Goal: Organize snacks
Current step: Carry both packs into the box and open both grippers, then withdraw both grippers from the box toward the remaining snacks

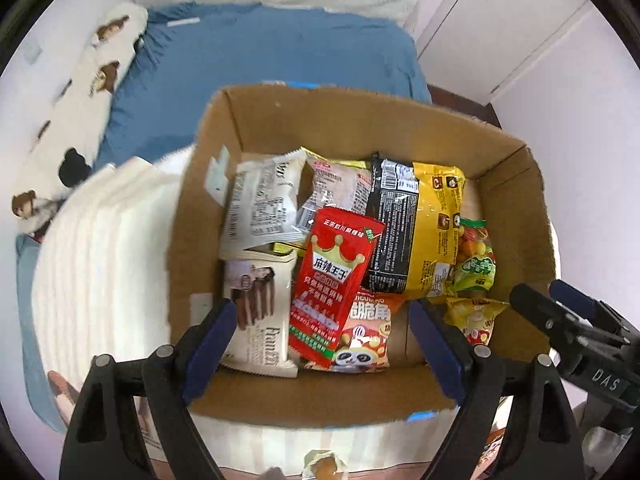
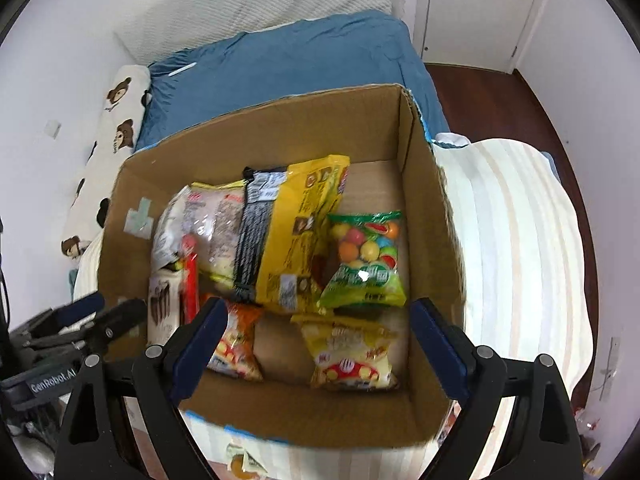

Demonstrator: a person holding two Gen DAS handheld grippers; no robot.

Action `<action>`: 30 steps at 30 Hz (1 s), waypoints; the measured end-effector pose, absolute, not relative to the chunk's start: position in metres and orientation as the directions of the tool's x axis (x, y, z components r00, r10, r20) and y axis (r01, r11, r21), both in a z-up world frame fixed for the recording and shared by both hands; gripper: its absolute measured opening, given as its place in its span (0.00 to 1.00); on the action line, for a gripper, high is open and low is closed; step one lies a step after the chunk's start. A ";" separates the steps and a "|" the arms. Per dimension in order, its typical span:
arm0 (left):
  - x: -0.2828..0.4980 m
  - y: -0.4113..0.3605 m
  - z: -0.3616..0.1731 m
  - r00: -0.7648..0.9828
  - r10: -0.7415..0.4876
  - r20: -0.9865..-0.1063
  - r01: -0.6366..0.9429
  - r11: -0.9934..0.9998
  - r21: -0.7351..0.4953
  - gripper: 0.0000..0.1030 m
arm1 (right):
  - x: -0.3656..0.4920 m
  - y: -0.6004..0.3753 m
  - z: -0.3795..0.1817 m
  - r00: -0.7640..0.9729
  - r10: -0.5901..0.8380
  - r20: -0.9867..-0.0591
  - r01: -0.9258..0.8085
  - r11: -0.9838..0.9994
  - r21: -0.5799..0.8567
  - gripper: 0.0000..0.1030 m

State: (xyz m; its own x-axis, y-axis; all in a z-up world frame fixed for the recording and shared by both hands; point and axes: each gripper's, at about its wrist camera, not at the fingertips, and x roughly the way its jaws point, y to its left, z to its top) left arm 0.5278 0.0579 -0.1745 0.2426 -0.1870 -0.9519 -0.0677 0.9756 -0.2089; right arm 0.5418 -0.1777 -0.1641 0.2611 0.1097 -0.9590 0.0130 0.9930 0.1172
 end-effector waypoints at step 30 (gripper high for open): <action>0.349 0.052 -0.080 0.551 -0.070 -0.831 -0.043 0.993 -0.112 0.86 | 0.334 -0.162 -0.072 0.507 0.203 -0.838 -0.054 0.977 0.204 0.91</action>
State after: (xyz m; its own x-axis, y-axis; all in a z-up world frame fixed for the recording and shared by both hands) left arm 0.3487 0.0522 -0.0804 0.5514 -0.0699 -0.8313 -0.0430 0.9928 -0.1120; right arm 0.3337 -0.1620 -0.0719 0.5068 0.2031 -0.8378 -0.0540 0.9774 0.2043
